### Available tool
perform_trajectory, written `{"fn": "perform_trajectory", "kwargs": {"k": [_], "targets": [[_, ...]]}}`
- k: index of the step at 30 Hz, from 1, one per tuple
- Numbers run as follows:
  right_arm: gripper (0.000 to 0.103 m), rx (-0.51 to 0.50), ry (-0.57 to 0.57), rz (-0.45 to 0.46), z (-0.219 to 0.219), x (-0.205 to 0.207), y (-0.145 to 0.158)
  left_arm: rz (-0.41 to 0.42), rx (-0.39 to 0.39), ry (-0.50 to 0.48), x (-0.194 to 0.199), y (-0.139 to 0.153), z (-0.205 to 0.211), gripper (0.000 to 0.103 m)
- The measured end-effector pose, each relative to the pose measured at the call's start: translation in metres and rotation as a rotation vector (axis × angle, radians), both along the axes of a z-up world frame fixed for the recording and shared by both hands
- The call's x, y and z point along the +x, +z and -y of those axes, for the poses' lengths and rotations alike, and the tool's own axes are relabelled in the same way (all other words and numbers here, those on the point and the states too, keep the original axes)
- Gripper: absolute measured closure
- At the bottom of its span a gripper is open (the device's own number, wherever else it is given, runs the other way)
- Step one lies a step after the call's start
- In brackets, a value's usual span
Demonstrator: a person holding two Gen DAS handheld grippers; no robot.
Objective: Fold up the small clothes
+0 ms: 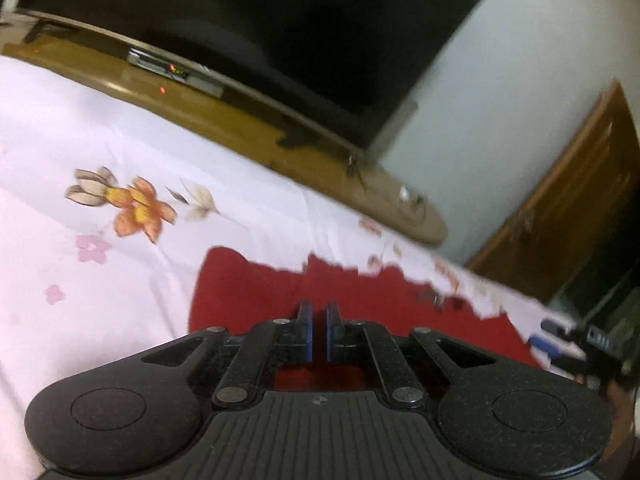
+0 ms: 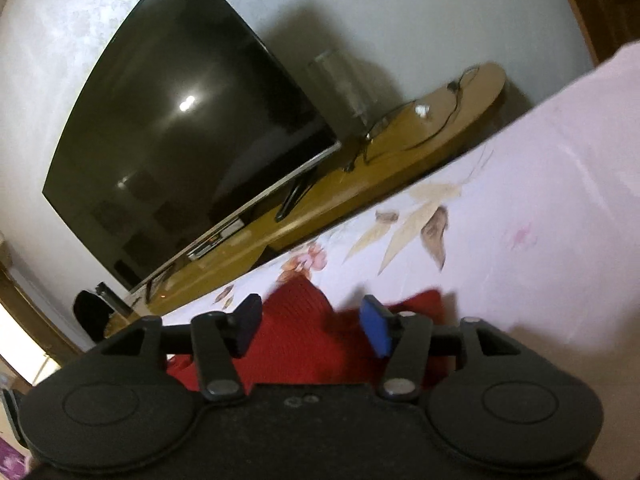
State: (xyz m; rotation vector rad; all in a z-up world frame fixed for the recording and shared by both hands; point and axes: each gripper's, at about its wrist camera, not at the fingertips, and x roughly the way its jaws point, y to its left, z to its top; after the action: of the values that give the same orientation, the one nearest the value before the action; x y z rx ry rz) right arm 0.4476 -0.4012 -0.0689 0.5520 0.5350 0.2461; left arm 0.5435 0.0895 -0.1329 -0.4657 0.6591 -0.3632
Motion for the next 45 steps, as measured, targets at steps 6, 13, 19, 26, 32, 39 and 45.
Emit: {"fn": "perform_trajectory", "kwargs": {"k": [6,13,19,26,32,39,45], "targets": [[0.057,-0.17,0.127,-0.102,-0.017,0.025,-0.007,-0.029,0.005,-0.02,0.006,0.0,0.001,0.084],[0.096,-0.345,0.075,-0.016,-0.038,0.013,0.001,0.131,0.072,0.116,-0.014,0.016,0.001,0.103],[0.096,-0.469,-0.022,-0.084,-0.037,0.017,-0.015,-0.006,0.134,0.126,0.009,0.001,0.002,0.103],[0.068,-0.441,-0.043,-0.027,-0.029,0.004,0.004,0.076,0.058,0.126,-0.013,0.021,-0.008,0.065],[0.075,-0.482,0.123,0.087,-0.073,-0.01,0.036,0.137,0.179,-0.065,-0.012,0.052,0.066,0.049],[0.076,-0.594,0.421,0.016,-0.171,0.023,0.014,0.061,0.354,-0.227,0.001,0.03,0.132,0.049],[0.069,-0.653,0.327,-0.034,-0.131,0.03,-0.003,0.102,0.424,-0.146,-0.005,0.023,0.077,0.049]]}}
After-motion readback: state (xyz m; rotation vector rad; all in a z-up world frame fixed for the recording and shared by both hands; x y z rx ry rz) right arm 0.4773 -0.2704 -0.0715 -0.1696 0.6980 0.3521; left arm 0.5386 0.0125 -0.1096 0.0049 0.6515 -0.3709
